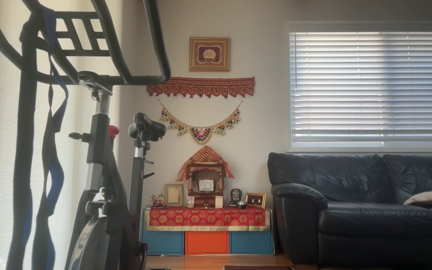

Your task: Sort medicines into box.

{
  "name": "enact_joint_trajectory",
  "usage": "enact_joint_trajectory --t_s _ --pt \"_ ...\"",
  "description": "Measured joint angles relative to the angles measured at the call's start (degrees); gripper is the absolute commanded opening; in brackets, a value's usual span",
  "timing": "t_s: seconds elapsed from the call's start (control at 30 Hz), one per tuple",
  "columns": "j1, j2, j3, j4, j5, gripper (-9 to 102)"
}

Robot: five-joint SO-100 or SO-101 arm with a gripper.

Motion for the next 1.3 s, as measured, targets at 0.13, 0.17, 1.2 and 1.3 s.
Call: enact_joint_trajectory --t_s 0.13,0.17,1.2,1.3 --pt "0.0 -0.7 -0.8 0.6 -1.8 19" --pt "0.0 -0.7 -0.8 0.6 -2.1 19" --pt "2.6 3.3 1.8 -1.7 4.8 21" --pt "2.6 3.8 2.4 -1.7 5.4 21"
